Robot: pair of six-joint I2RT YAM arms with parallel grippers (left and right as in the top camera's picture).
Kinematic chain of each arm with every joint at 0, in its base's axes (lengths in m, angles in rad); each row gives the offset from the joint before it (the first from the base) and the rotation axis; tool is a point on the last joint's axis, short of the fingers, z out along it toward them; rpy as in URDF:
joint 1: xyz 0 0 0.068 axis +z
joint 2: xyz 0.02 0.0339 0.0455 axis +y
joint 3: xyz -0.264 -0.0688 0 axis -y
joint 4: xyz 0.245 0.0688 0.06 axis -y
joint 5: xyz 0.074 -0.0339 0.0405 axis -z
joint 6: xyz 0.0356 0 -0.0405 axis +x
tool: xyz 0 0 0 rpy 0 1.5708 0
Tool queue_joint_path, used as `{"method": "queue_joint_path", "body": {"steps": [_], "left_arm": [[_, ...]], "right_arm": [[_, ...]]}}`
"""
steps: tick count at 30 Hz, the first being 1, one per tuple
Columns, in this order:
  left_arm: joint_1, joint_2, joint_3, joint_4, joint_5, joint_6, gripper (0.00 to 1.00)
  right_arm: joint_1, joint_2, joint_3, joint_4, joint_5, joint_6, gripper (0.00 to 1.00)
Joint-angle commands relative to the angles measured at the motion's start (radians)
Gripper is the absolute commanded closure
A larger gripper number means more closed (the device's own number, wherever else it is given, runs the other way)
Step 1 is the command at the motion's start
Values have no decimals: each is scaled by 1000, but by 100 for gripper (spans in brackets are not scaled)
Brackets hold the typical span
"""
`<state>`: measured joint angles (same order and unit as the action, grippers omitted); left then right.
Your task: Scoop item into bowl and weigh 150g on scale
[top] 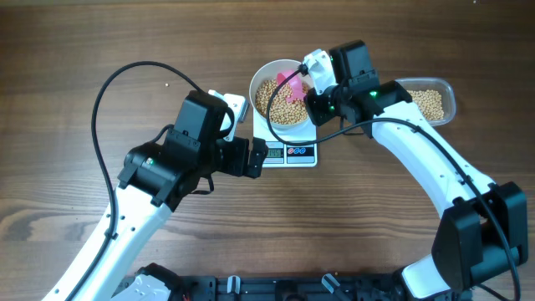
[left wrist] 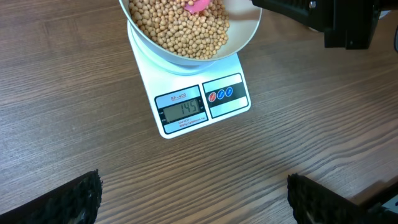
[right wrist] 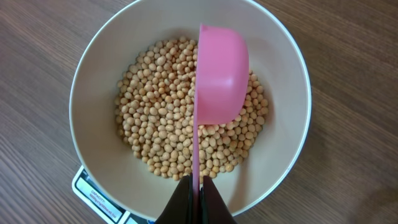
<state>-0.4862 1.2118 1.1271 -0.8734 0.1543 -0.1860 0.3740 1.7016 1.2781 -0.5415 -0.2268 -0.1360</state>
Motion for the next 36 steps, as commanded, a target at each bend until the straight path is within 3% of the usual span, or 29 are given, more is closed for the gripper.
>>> {"method": "queue_joint_path", "body": {"steps": [1, 11, 13, 30, 36], "left_arm": [[-5, 2, 5, 2, 9, -2, 0], [-5, 2, 5, 2, 9, -2, 0], [-5, 2, 5, 2, 9, -2, 0], [-5, 2, 5, 2, 9, -2, 0], [-5, 2, 5, 2, 9, -2, 0]], "right_arm": [[-2, -27, 12, 19, 16, -18, 96], [-2, -63, 12, 32, 24, -26, 96], [-2, -66, 12, 31, 24, -81, 96], [-3, -138, 12, -59, -89, 8, 96], [-3, -140, 12, -56, -64, -53, 96]]}}
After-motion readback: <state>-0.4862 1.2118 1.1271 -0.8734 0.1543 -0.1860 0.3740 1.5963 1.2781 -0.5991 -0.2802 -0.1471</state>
